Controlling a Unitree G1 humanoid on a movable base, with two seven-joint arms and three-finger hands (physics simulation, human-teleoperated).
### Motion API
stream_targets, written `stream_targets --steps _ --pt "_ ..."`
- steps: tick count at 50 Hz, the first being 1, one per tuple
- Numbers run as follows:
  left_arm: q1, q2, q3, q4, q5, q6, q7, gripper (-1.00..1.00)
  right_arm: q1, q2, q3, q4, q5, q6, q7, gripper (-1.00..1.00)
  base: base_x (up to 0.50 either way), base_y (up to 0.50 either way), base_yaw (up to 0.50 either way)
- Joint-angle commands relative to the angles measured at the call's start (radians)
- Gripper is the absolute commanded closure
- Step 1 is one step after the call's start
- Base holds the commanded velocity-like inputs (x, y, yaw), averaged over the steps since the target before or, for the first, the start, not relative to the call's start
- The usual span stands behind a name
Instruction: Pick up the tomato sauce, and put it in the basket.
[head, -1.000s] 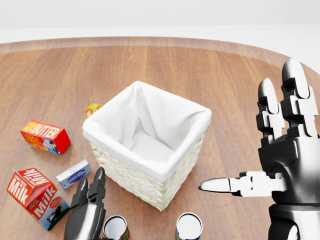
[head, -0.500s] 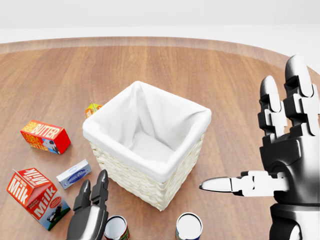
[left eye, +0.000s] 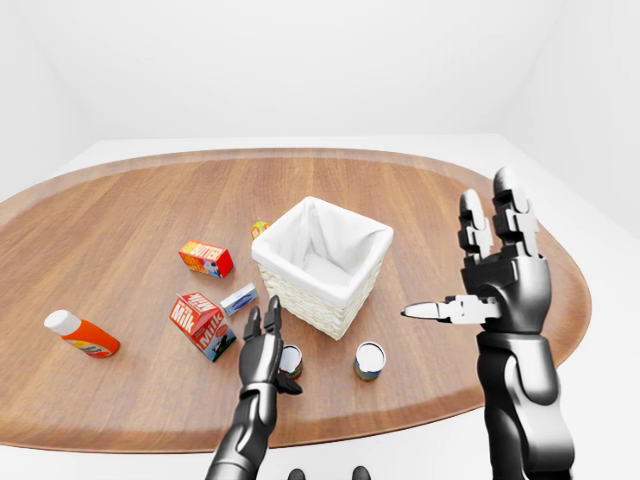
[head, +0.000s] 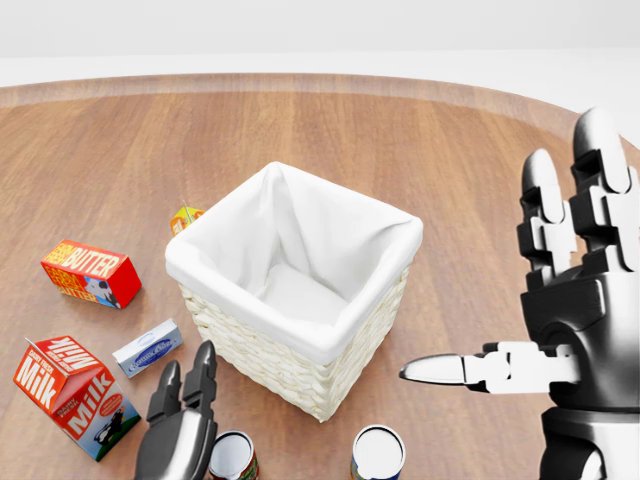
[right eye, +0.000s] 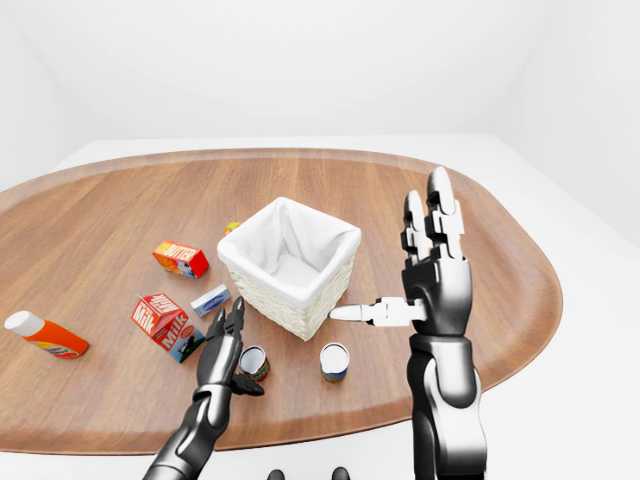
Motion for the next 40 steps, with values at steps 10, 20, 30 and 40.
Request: stream_targets --steps 10,20,30,40 --pt "-0.047 -0.004 0.0 0.093 0.011 0.0 0.045 -1.0 -0.001 0.0 0.0 -0.008 0.004 0.0 -0.001 -1.0 0.0 0.0 0.0" --pt "-0.036 -0.007 -0.005 0.085 0.018 0.0 0.048 -1.0 0.005 0.001 0.001 -0.01 0.004 0.0 0.0 -1.0 0.0 0.0 0.0" --pt "-0.022 -0.008 -0.006 0.058 0.016 0.0 0.035 -1.0 0.006 0.003 0.004 0.001 0.001 0.0 0.002 -1.0 0.0 0.0 0.0" --pt "-0.026 -0.013 -0.01 0.056 0.016 0.0 0.031 -1.0 0.003 0.001 0.003 -0.009 0.004 0.0 -0.001 -1.0 0.0 0.0 0.0"
